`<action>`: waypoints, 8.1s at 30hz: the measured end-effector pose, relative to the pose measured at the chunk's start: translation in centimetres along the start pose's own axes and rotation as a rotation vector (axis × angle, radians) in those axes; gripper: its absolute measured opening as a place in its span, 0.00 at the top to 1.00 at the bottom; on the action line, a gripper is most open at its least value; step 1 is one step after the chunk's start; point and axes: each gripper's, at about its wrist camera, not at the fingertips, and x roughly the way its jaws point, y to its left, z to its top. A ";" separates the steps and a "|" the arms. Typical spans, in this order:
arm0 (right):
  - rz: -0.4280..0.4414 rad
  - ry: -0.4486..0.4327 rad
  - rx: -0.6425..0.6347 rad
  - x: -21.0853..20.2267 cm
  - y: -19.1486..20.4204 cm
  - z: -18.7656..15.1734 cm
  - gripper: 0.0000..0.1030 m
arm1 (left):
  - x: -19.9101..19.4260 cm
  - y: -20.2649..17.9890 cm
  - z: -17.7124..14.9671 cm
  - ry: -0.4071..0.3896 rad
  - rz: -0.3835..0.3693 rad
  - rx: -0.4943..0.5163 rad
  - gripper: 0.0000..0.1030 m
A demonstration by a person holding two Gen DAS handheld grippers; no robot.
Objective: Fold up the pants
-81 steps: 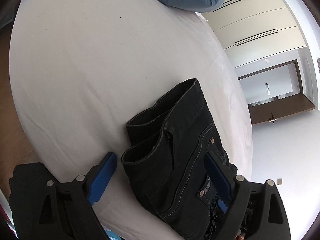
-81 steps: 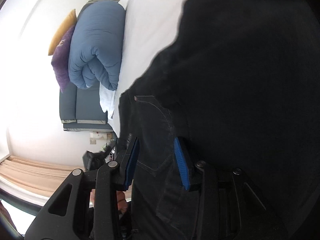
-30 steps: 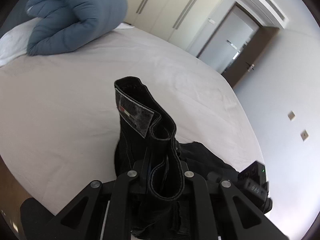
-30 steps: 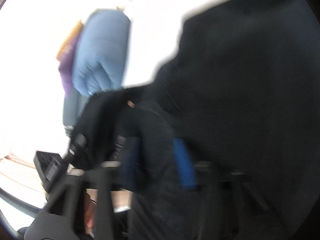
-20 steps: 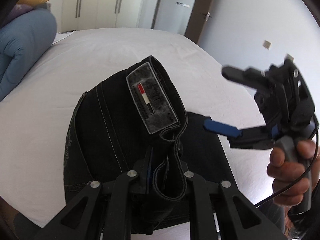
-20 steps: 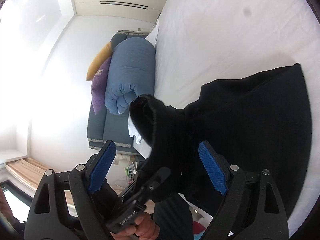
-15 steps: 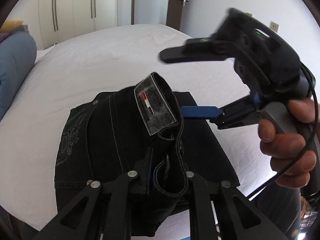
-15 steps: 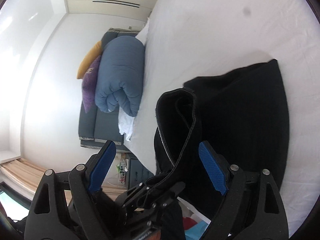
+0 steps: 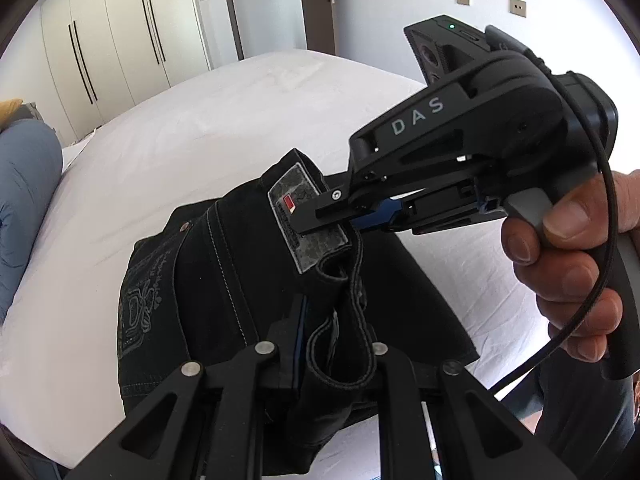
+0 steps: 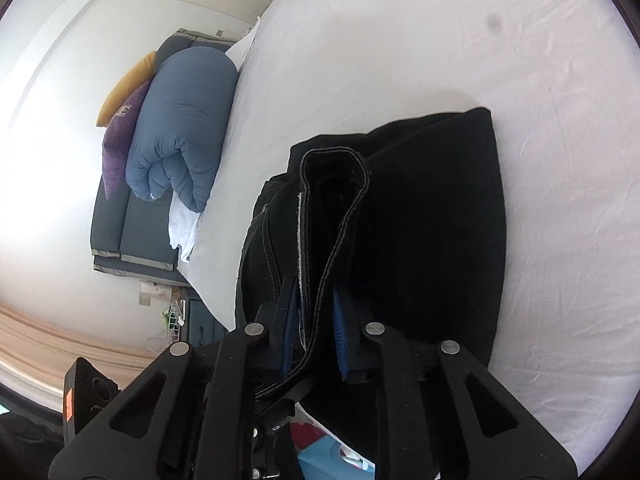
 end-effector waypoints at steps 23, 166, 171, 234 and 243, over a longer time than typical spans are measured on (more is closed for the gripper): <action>0.077 -0.098 0.164 -3.9 -10.7 -2.3 0.82 | 4.4 1.3 1.5 0.076 -0.208 -0.062 0.35; 0.138 -0.151 0.217 -9.0 -5.9 -4.7 0.92 | 6.6 9.2 -4.4 0.097 -0.102 -0.225 0.01; 0.034 -0.020 0.197 -5.4 -4.4 -6.7 0.92 | 6.4 9.4 -4.5 0.093 -0.107 -0.231 0.01; -0.343 -0.186 0.107 -8.8 -9.4 10.2 0.63 | 13.4 14.2 10.0 0.211 0.006 -0.229 0.68; -0.429 -0.380 -0.032 -14.4 -4.7 7.1 0.40 | 6.2 17.0 10.0 0.018 0.105 -0.295 0.05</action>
